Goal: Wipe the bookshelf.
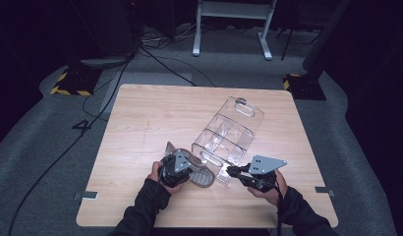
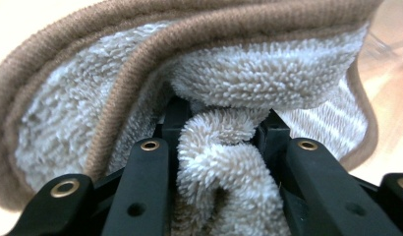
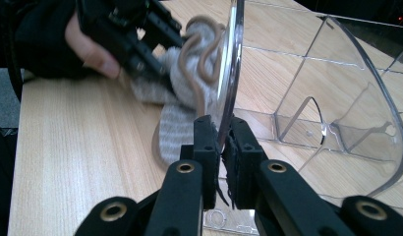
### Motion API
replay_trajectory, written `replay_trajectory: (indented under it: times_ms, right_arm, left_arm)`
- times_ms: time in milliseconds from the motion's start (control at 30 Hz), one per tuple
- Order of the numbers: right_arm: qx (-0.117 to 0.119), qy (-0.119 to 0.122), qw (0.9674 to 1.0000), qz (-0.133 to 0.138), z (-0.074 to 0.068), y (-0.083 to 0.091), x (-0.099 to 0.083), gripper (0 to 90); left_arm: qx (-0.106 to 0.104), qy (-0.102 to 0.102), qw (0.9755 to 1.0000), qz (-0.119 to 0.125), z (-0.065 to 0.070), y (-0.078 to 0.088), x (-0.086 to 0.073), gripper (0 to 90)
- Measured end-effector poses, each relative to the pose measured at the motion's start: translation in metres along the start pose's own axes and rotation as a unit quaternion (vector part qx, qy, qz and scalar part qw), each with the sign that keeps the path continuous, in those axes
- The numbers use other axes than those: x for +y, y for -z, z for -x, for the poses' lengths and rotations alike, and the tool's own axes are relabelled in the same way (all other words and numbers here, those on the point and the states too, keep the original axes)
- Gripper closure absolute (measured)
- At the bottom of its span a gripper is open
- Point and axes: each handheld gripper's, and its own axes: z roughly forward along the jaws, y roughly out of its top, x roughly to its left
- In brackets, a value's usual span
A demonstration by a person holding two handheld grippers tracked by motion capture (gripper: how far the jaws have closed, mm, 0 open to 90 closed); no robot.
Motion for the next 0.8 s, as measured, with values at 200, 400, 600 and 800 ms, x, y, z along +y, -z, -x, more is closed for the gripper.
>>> replay_trajectory:
  times_ms: [200,400,600,800]
  right_arm:
    - [0.005,-0.005,1.0,0.002,0.001,-0.001,-0.001,84.7]
    - [0.003,-0.007,1.0,-0.003,0.001,-0.001,-0.002,84.5]
    - [-0.003,-0.004,1.0,-0.006,-0.001,-0.003,-0.001,84.4]
    - [-0.005,-0.006,1.0,-0.005,-0.002,-0.003,-0.002,84.5]
  left_arm:
    - [0.01,0.012,0.9987,0.048,-0.004,0.021,0.014,66.7]
    - [0.009,0.01,0.995,0.099,0.004,0.037,0.034,66.7]
    - [-0.016,-0.027,0.9922,0.12,0.029,0.042,0.047,66.6]
    - [-0.049,-0.076,0.9894,0.113,0.065,0.029,0.054,66.4]
